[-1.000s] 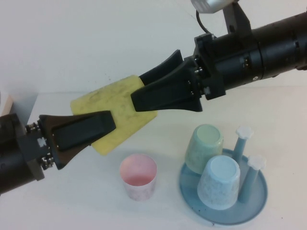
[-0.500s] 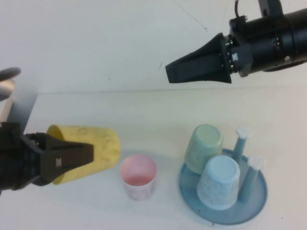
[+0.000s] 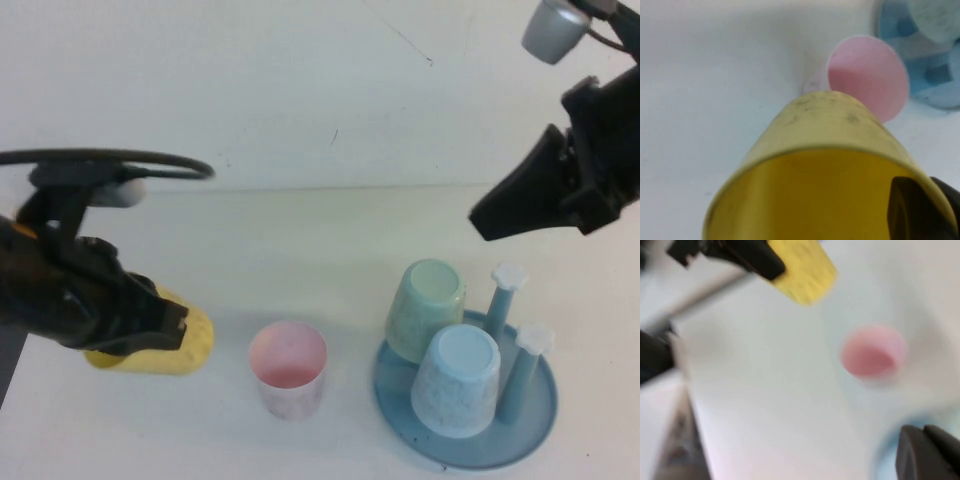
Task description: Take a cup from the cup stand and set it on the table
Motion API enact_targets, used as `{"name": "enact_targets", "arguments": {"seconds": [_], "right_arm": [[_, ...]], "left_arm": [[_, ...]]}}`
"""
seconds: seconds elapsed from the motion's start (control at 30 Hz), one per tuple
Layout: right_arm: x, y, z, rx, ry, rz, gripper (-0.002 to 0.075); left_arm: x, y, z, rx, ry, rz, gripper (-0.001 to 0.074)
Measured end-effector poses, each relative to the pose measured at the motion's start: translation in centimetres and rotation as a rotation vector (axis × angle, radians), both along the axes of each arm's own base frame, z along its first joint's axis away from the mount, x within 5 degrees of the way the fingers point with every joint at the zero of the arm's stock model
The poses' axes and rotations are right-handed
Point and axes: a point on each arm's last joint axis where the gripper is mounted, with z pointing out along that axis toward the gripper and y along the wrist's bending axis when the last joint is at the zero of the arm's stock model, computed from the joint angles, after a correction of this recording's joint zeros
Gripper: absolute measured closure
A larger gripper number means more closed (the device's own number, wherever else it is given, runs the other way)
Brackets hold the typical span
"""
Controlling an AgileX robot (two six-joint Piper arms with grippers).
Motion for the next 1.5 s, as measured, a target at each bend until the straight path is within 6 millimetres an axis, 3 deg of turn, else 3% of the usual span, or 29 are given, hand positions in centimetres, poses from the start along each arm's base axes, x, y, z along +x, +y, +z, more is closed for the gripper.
{"name": "enact_targets", "arguments": {"seconds": [0.23, 0.43, 0.67, 0.77, 1.0, 1.2, 1.3, 1.5], "right_arm": [[-2.1, -3.8, 0.6, -0.336, -0.114, -0.147, 0.0724], [-4.1, -5.9, 0.5, -0.470, -0.159, -0.214, 0.0725], [-5.9, -6.7, -1.1, -0.513, -0.122, -0.223, 0.0725], [-6.1, -6.7, -1.7, -0.519, -0.105, -0.221, 0.0726], [-6.1, -6.8, -2.2, -0.518, -0.091, -0.234, 0.0727], [-7.4, -7.3, -0.9, -0.501, -0.156, -0.258, 0.0727], [-8.8, -8.0, 0.3, -0.504, -0.226, -0.281, 0.0727], [-12.8, -9.4, 2.0, -0.453, -0.373, -0.337, 0.0727]], "left_arm": [[3.7, -2.9, -4.9, 0.207, -0.018, -0.038, 0.0729], [5.4, -4.3, -8.7, 0.258, 0.045, -0.060, 0.0729], [6.0, -4.7, -10.9, 0.279, 0.115, -0.065, 0.0724], [6.0, -4.7, -11.0, 0.283, 0.116, -0.075, 0.0678], [6.5, -5.1, -9.6, 0.250, 0.097, -0.069, 0.0442], [5.5, -4.9, -6.4, 0.183, 0.028, -0.023, 0.0385], [4.3, -4.2, -4.0, 0.173, -0.026, 0.016, 0.0434], [0.6, -2.1, 1.6, 0.164, -0.181, 0.096, 0.0681]]}}
